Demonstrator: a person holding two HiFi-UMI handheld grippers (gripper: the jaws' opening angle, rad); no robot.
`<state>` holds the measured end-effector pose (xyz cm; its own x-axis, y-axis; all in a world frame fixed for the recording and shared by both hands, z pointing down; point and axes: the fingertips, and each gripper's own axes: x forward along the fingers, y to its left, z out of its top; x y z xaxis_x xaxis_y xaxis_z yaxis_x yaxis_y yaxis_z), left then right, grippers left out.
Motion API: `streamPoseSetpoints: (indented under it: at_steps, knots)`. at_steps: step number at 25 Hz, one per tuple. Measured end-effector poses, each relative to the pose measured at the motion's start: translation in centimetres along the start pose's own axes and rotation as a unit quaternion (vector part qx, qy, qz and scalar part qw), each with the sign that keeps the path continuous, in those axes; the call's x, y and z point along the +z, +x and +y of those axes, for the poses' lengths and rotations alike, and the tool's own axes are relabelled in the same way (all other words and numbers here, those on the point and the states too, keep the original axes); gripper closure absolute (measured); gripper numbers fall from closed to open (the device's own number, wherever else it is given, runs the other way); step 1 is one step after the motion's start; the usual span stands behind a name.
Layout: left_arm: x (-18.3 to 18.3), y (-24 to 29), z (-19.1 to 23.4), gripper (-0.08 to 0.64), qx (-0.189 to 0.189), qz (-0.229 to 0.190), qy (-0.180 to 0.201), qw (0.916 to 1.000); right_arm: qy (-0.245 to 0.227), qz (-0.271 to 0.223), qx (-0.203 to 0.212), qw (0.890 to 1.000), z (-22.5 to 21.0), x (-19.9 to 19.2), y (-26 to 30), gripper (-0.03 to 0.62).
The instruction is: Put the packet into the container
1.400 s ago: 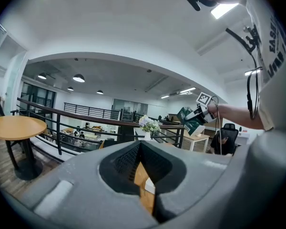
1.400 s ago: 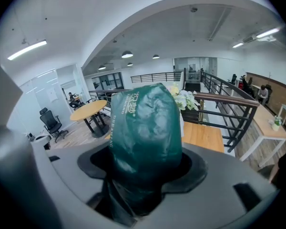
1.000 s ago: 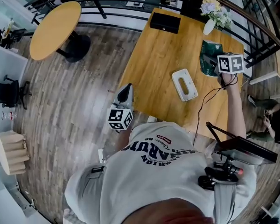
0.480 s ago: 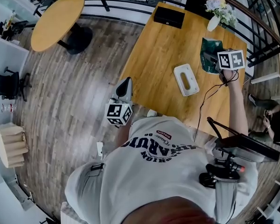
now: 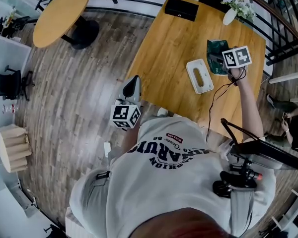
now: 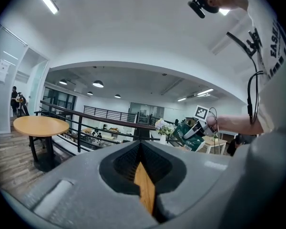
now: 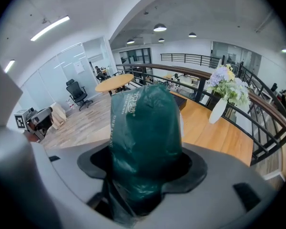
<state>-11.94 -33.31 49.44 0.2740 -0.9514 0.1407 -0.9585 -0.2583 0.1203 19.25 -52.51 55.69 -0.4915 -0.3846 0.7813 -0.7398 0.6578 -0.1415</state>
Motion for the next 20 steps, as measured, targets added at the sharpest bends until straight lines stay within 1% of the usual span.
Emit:
streamPoseSetpoints:
  at_steps: [2,7,20]
  knots:
    - [-0.2,-0.3,0.1,0.56,0.006,0.004,-0.002,1.0,-0.006,0.016,0.006,1.0,0.2,-0.8,1.4,0.285]
    - [-0.7,-1.3,0.7,0.56,0.025,0.011,-0.007,0.9996,-0.032,0.063,0.005,0.997,0.2,-3.3,4.9,0.285]
    - [-2.3,-2.6,1.6,0.56,0.062,0.025,-0.022,0.9975,-0.028,0.147,0.015,0.989,0.0,-9.2,13.4,0.284]
